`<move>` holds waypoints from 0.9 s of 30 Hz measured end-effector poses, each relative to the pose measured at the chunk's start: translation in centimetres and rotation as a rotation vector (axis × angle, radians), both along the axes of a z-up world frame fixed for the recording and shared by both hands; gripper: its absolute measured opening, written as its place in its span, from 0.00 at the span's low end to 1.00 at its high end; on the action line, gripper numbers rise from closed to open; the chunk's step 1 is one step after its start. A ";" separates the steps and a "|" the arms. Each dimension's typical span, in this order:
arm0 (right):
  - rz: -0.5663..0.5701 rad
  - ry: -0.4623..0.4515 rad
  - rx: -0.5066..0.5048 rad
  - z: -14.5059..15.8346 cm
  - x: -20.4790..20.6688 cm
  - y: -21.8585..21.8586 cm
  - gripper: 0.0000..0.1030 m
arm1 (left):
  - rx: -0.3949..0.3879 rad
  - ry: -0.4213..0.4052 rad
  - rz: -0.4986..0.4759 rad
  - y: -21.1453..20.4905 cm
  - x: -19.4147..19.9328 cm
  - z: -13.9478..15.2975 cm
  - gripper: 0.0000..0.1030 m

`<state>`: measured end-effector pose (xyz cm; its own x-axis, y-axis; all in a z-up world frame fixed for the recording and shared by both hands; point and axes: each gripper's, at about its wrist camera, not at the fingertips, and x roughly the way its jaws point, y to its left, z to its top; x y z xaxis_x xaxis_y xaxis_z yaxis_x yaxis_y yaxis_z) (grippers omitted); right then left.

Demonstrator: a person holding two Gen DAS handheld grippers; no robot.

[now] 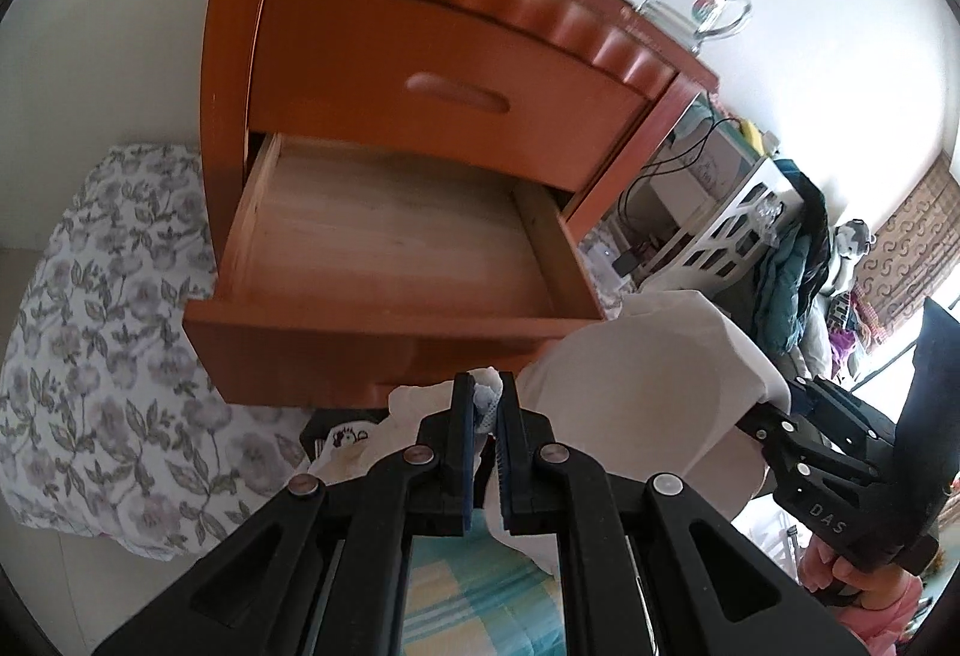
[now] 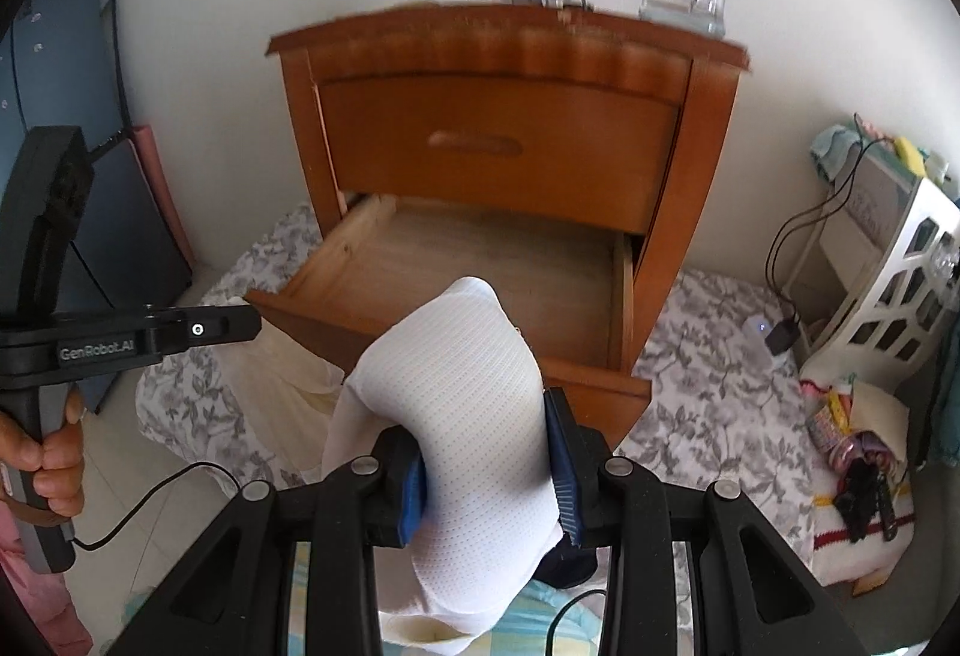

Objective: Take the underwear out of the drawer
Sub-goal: 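Carry the sheer cloth and white bra toward the bedspread, then lower both held items onto the bedspread and open both tools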

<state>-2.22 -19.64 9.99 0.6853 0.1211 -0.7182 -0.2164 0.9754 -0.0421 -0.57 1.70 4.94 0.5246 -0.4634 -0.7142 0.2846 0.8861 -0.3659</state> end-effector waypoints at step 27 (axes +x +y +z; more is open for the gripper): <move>-0.005 0.278 -0.052 -10.0 6.4 0.2 0.41 | 0.052 0.262 0.016 -1.3 5.3 -10.4 0.06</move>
<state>4.20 -19.47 0.00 0.4619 0.0761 -0.8837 -0.2219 0.9745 -0.0320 4.71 0.37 -5.41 0.3256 -0.4154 -0.8494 0.1715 0.9094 -0.3790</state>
